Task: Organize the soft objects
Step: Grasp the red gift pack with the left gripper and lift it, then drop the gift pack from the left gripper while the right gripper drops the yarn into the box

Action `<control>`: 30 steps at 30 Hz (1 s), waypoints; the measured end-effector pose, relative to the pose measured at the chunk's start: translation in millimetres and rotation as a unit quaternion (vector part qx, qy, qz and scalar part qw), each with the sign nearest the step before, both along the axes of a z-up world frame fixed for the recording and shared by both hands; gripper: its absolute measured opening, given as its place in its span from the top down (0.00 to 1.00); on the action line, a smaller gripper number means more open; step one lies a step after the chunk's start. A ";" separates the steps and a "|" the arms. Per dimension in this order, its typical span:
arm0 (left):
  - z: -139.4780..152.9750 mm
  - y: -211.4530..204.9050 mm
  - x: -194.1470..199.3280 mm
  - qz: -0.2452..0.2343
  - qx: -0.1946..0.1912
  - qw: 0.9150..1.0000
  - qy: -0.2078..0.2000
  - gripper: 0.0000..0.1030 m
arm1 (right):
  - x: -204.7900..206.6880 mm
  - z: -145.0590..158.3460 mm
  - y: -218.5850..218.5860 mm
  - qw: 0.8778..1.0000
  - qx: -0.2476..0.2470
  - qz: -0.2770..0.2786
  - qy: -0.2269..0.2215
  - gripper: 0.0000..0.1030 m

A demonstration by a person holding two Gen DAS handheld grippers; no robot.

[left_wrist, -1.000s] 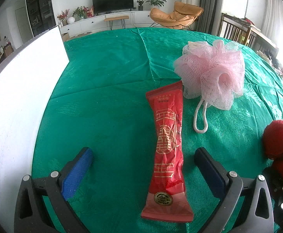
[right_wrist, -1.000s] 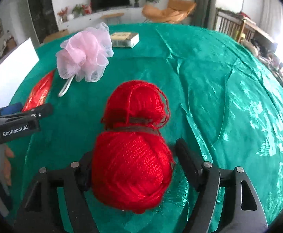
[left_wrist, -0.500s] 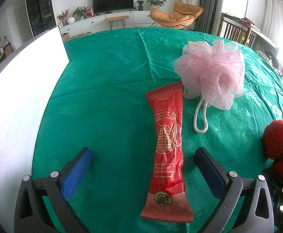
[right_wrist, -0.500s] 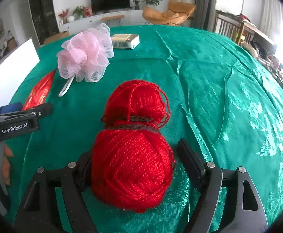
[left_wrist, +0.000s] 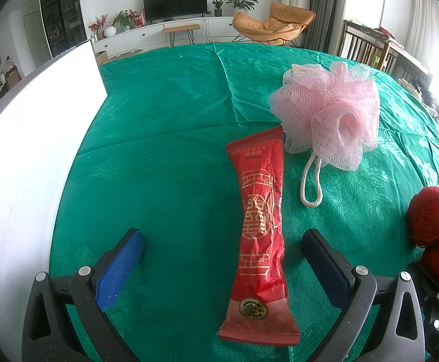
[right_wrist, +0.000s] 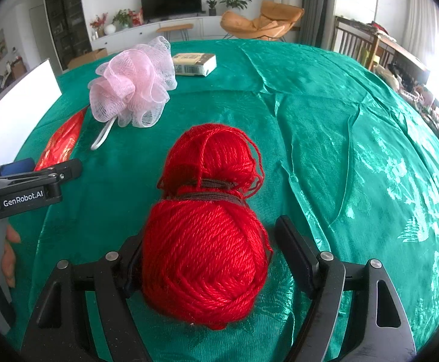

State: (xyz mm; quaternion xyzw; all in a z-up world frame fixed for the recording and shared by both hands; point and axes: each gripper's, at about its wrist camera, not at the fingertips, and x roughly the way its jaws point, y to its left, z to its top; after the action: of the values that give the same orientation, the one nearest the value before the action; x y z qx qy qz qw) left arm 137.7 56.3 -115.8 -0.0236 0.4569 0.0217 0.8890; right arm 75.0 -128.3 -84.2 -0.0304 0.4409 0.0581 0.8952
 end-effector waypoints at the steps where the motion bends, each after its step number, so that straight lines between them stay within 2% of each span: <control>1: 0.0 -0.1 0.0 0.000 0.000 1.000 0.000 0.00 | 0.2 0.0 0.3 1.000 0.000 0.000 0.000 0.23; 12: 5.2 6.3 2.3 0.009 0.000 1.000 0.003 0.00 | 0.0 0.8 1.3 1.000 -0.001 0.002 0.005 0.23; 14: 6.4 4.5 -0.8 0.008 -0.001 1.000 0.022 0.00 | 5.7 5.1 1.1 0.999 -0.004 0.012 0.044 0.23; 16: 8.3 -1.6 -2.7 -0.013 -0.003 0.999 0.047 0.01 | 14.8 8.9 0.1 0.996 -0.005 0.024 0.092 0.23; 17: 10.5 -3.8 -2.0 -0.031 -0.004 0.998 0.051 0.14 | 20.7 11.8 -2.6 0.993 0.005 0.031 0.115 0.26; 18: 14.8 -5.4 -3.6 -0.042 -0.003 0.998 0.038 0.54 | 23.2 15.0 -5.8 0.992 0.019 0.035 0.119 0.38; 19: 20.4 -7.4 -5.0 -0.056 -0.003 0.998 0.030 0.76 | 25.4 18.7 -9.2 0.991 0.036 0.042 0.120 0.53; 21: 25.4 -7.5 -5.1 -0.069 -0.026 0.997 0.039 0.81 | 25.0 22.3 -12.4 0.991 0.042 0.037 0.125 0.53; 25: 68.0 5.1 -36.4 -0.072 -0.103 0.992 -0.008 0.82 | 7.0 52.1 -11.0 0.992 0.070 0.037 0.094 0.53; 26: 86.9 15.0 -52.4 -0.071 -0.141 0.987 -0.026 0.82 | 0.6 66.3 -4.6 0.993 0.078 0.047 0.081 0.53; 28: 112.6 31.3 -73.7 -0.070 -0.170 0.982 -0.050 0.82 | -12.1 99.1 17.1 0.991 0.090 0.082 0.055 0.53; 30: 144.5 60.6 -100.4 -0.063 -0.181 0.978 -0.080 0.82 | -22.6 126.4 41.7 0.987 0.105 0.117 0.038 0.53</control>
State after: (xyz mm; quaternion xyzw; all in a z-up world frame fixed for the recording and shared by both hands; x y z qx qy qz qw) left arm 37.2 116.9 28.7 -0.1565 0.3815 -0.1195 0.9032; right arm 52.4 -86.7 42.2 0.0146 0.4599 0.2094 0.8628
